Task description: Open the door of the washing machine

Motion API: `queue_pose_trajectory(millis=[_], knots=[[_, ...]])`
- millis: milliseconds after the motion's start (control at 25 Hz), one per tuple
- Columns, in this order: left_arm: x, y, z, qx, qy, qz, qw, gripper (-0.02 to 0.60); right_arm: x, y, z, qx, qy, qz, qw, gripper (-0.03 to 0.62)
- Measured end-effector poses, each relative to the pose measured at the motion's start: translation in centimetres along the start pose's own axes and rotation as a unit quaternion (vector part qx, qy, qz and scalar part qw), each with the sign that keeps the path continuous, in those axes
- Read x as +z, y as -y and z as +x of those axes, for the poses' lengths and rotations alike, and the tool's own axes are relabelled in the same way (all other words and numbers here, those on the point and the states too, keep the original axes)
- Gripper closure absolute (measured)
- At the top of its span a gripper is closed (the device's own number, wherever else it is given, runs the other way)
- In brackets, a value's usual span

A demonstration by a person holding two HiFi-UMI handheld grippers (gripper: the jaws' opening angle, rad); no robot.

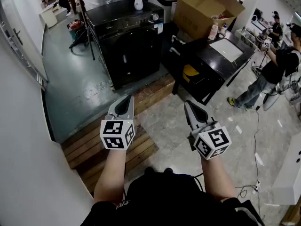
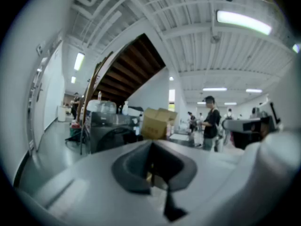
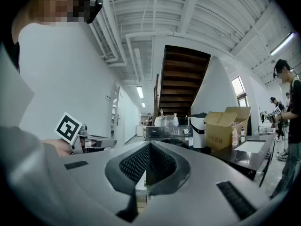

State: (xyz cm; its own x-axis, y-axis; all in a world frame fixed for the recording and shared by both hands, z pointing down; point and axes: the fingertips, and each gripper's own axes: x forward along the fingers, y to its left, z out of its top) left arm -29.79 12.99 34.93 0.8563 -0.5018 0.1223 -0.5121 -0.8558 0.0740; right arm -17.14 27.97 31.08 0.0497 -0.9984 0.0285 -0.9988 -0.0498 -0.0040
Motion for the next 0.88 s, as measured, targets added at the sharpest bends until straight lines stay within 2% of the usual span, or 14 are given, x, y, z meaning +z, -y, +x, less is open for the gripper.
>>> queue_pose_trajectory(millis=[440, 640, 880], knots=[[-0.4, -2.7, 0.4, -0.003, 0.002, -0.008, 1.0, 0.572, -0.4, -0.8, 2.1, -0.001, -0.008, -0.009, 1.0, 0.602], [-1.0, -2.4, 1.9, -0.008, -0.007, -0.004, 0.9999, 0.572, -1.2, 1.2, 2.8, -0.016, -0.008, 0.001, 1.0, 0.602], [-0.8, -2.2, 4.9, -0.005, -0.011, 0.004, 0.9999, 0.572, -1.6, 3.9, 5.0, -0.013, -0.001, 0.032, 0.999, 0.6]])
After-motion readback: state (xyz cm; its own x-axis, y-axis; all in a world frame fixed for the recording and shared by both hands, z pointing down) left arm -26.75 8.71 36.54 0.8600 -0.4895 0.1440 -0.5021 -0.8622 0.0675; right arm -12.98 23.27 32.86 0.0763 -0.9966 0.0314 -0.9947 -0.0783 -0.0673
